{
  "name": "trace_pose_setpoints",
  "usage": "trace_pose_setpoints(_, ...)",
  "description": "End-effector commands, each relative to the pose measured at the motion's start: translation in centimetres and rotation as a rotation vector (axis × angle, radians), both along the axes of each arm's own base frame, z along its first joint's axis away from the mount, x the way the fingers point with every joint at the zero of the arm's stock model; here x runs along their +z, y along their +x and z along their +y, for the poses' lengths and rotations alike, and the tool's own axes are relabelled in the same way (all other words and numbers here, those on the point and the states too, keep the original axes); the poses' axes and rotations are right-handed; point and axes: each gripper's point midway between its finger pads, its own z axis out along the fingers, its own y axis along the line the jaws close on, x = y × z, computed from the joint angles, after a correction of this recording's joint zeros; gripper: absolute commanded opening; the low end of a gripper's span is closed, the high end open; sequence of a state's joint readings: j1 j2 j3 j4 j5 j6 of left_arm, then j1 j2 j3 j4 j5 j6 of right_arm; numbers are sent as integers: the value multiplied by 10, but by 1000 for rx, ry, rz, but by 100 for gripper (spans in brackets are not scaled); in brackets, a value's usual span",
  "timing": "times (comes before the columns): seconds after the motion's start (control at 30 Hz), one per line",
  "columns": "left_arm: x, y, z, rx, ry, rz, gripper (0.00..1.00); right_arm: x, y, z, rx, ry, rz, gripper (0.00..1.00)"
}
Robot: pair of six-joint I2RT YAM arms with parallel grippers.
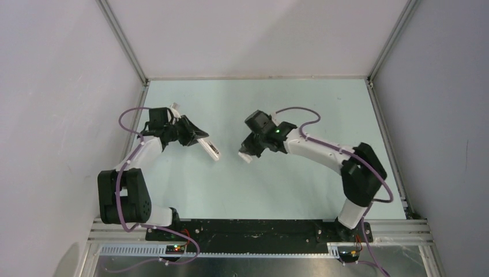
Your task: Load the batteries into the remote control
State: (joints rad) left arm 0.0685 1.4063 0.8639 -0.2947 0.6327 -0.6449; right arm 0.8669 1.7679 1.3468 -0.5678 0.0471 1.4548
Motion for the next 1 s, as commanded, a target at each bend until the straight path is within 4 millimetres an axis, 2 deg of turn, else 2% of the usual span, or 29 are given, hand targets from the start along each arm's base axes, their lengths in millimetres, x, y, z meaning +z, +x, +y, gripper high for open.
trace_pose_setpoints(0.0, 42, 3, -26, -56, -115, -74, 0, 99, 28, 9, 114, 140, -344, 0)
trace_pose_setpoints(0.17, 80, -1, -49, -122, -206, -123, 0, 171, 33, 5, 203, 246, -566, 0)
trace_pose_setpoints(0.27, 110, -7, -68, -206, -259, -181, 0, 213, 27, 6, 255, 344, -672, 0)
trace_pose_setpoints(0.3, 118, -8, -71, -211, -282, -186, 0, 233, 24, 9, 278, 402, -720, 0)
trace_pose_setpoints(0.33, 130, -9, -76, -239, -309, -224, 0, 243, 22, 10, 284, 433, -739, 0)
trace_pose_setpoints(0.43, 165, -8, -85, -244, -438, -251, 0, 288, 12, 12, 327, 577, -843, 0)
trace_pose_setpoints(0.53, 196, -10, -89, -264, -479, -292, 0, 310, 7, 10, 337, 641, -874, 0)
trace_pose_setpoints(0.67, 227, -15, -91, -268, -542, -280, 0, 331, 7, 4, 329, 702, -897, 0)
trace_pose_setpoints(0.83, 258, -23, -94, -302, -608, -276, 0, 354, 2, 4, 344, 785, -903, 0)
trace_pose_setpoints(0.97, 268, -27, -95, -326, -621, -286, 0, 379, -4, 4, 369, 843, -943, 0)
